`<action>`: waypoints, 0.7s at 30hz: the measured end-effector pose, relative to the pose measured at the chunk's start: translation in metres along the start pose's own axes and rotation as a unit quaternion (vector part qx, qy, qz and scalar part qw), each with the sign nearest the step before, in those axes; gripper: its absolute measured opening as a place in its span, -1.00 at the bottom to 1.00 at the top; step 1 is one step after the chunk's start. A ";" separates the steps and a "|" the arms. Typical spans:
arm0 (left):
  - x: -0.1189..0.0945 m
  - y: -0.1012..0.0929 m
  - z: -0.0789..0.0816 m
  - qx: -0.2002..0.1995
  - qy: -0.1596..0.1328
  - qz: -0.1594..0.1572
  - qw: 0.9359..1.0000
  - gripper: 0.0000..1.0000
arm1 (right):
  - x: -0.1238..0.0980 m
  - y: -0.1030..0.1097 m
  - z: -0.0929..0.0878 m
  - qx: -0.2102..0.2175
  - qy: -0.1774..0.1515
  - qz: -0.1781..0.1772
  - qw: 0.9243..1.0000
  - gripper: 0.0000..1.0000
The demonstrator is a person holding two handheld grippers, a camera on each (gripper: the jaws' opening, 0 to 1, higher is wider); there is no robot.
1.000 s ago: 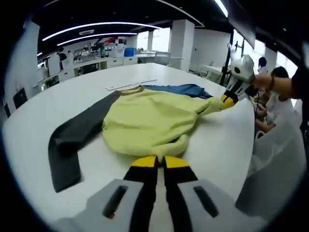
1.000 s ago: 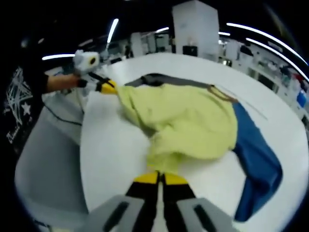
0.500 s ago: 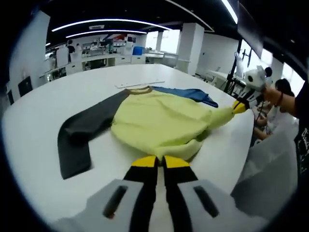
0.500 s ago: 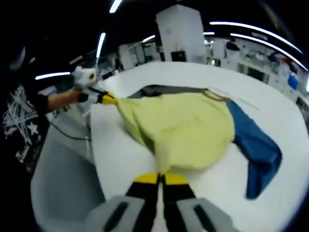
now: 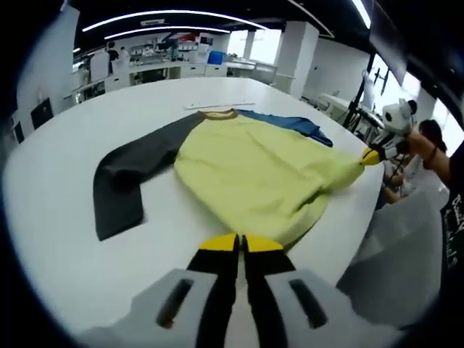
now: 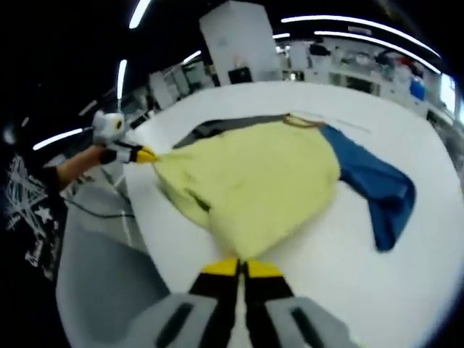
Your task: Fold the garment on the visible template until the final outline fits inside the template.
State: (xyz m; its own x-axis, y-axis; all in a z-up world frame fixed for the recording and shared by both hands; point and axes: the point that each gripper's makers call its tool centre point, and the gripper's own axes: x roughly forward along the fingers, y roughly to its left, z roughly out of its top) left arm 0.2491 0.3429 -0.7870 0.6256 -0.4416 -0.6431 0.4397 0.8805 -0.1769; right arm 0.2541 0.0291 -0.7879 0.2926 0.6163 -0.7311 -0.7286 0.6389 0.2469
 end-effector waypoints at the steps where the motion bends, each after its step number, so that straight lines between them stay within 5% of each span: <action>1: 0.002 0.002 -0.003 -0.003 0.002 0.002 1.000 -1.00 | 0.001 -0.002 -0.002 0.009 0.003 -0.005 1.000 -1.00; 11: 0.011 0.017 -0.019 -0.036 0.028 0.018 0.999 -1.00 | 0.011 -0.033 -0.017 0.076 0.008 -0.047 0.996 -1.00; 21: 0.014 0.018 -0.037 -0.034 0.054 0.023 0.998 -0.99 | 0.017 -0.033 -0.033 0.103 0.027 -0.050 0.993 -1.00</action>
State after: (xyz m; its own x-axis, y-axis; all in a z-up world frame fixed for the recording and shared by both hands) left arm 0.2418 0.3589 -0.8262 0.5686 -0.3833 -0.7279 0.3660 0.9103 -0.1935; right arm 0.2628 0.0036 -0.8295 0.3197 0.5222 -0.7906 -0.5543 0.7798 0.2910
